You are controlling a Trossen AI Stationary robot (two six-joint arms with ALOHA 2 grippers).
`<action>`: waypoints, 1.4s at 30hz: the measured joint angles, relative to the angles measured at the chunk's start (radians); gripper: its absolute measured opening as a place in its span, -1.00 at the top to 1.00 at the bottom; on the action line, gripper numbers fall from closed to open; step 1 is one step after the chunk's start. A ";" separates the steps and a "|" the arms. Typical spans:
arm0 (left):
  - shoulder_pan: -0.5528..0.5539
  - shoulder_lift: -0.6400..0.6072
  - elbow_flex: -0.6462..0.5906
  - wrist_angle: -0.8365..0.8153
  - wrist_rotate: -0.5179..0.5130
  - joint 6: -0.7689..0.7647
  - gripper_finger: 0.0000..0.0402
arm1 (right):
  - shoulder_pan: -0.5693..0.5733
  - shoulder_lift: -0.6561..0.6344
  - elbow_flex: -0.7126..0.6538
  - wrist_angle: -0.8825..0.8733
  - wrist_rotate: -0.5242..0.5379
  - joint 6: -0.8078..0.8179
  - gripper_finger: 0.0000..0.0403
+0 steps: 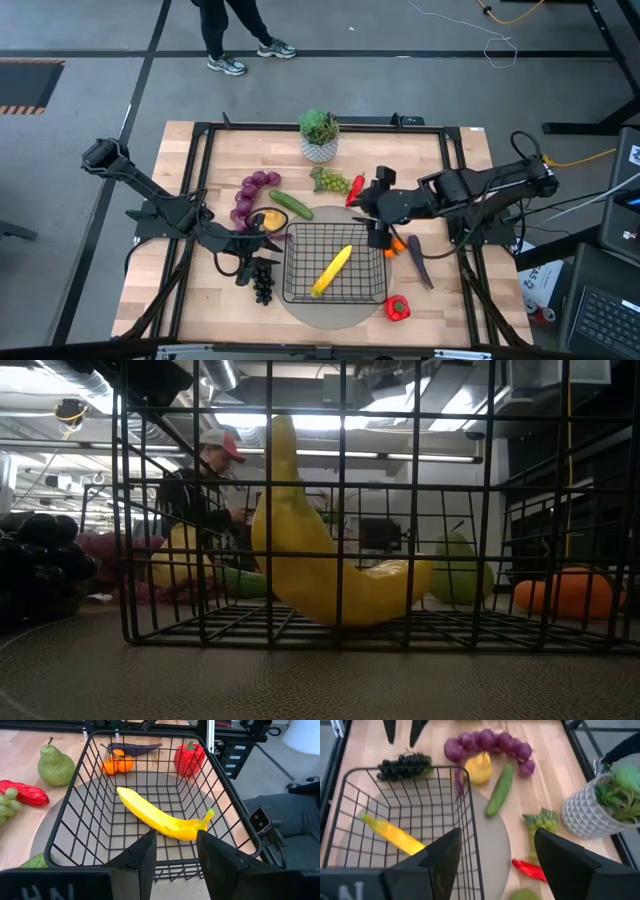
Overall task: Build produce basket
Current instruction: Put the green pear into the black wire basket
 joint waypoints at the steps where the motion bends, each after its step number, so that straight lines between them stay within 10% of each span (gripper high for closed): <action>1: 0.000 0.000 0.000 0.000 0.000 0.000 0.33 | 0.000 0.001 0.000 0.004 -0.002 0.000 -0.24; 14: 0.000 0.000 0.000 0.000 0.000 0.000 0.33 | 0.000 0.006 0.000 0.020 -0.124 0.023 -0.24; 23: 0.000 0.000 0.000 0.000 0.000 0.000 0.33 | -0.032 0.005 -0.029 -0.320 0.261 0.223 -0.20; 42: 0.000 0.000 0.000 0.000 0.000 0.001 0.33 | -0.234 0.003 -0.346 -0.267 0.241 0.262 -0.20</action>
